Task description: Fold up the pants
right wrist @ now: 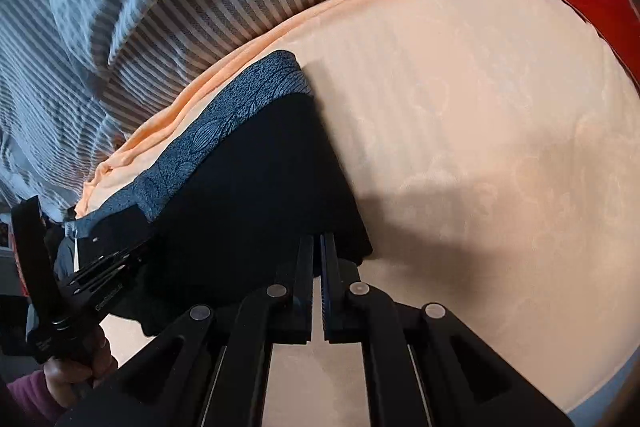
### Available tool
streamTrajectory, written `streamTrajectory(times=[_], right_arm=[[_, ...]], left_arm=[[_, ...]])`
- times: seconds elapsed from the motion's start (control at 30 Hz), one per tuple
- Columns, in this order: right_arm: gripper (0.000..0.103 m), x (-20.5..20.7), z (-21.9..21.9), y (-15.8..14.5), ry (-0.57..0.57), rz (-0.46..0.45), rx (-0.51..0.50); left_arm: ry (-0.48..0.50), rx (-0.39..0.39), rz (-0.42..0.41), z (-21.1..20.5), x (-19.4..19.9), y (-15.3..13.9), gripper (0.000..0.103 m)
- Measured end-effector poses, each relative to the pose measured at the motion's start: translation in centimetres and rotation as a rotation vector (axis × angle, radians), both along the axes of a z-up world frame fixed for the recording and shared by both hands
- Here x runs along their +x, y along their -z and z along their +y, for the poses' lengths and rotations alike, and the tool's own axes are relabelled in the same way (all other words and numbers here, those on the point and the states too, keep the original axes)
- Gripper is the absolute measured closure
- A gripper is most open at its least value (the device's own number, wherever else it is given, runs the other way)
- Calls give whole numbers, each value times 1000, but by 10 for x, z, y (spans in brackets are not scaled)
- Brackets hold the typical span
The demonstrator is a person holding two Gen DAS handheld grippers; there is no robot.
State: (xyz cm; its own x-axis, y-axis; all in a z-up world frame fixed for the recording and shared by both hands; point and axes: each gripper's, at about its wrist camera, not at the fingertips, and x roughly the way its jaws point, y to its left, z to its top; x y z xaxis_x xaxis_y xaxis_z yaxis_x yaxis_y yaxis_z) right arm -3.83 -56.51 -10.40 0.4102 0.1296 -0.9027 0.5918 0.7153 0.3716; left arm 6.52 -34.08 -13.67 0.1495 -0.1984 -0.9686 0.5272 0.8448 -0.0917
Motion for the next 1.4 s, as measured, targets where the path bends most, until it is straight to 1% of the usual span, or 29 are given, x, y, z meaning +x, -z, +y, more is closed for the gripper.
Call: streamTrajectory(times=[0.13, 0.23, 0.27, 0.3, 0.33, 0.37, 0.5, 0.6, 0.67, 0.73, 0.77, 0.8, 0.83, 0.87, 0.93, 1.03, 1.17, 1.3, 1.4], right_arm=[[99, -12, 7, -4, -50, 36, 31], [99, -20, 16, -12, -72, 32, 30], [95, -20, 23, -15, -81, 23, 32], [87, -16, 29, -19, -102, 8, 45], [82, -12, 34, -21, -120, -1, 51], [73, -3, 43, -23, -154, -13, 56], [73, 38, 71, -30, -268, -52, 47], [73, 67, 95, -30, -346, -60, 35], [73, 81, 109, -23, -384, -48, 29], [73, 93, 124, -7, -417, -20, 38], [73, 97, 130, 5, -430, 12, 49], [73, 99, 136, 19, -437, 64, 56], [73, 97, 138, 23, -422, 56, 43], [72, 95, 138, 20, -408, 41, 38], [72, 92, 140, 16, -412, 56, 55], [71, 87, 143, 10, -428, 79, 56], [66, 80, 149, 6, -417, 96, 58], [65, 74, 157, 4, -390, 108, 67], [63, 73, 166, 3, -390, 117, 74]], left_arm=[[-58, 10, 21, 28, -6, -8, 91], [-102, 25, 27, 46, -16, -12, 91], [-119, 30, 32, 54, -19, -13, 91], [-142, 36, 42, 57, -23, -13, 91], [-166, 40, 52, 63, -27, -13, 91], [-198, 40, 61, 74, -30, -13, 91], [-297, 38, 61, 108, -42, -19, 91], [-363, 29, 60, 134, -50, -23, 91], [-394, 32, 61, 147, -53, -22, 91], [-416, 31, 76, 150, -49, -19, 91], [-427, 32, 82, 153, -48, -17, 91], [-431, 34, 86, 154, -48, -17, 91], [-434, 34, 89, 158, -47, -16, 91], [-437, 32, 89, 162, -47, -16, 91], [-442, 28, 88, 167, -43, -14, 91], [-444, 23, 102, 177, -35, -12, 91], [-443, 17, 111, 184, -29, -14, 91], [-434, 8, 118, 189, -22, -14, 91], [-430, 1, 116, 191, -17, -13, 91]])
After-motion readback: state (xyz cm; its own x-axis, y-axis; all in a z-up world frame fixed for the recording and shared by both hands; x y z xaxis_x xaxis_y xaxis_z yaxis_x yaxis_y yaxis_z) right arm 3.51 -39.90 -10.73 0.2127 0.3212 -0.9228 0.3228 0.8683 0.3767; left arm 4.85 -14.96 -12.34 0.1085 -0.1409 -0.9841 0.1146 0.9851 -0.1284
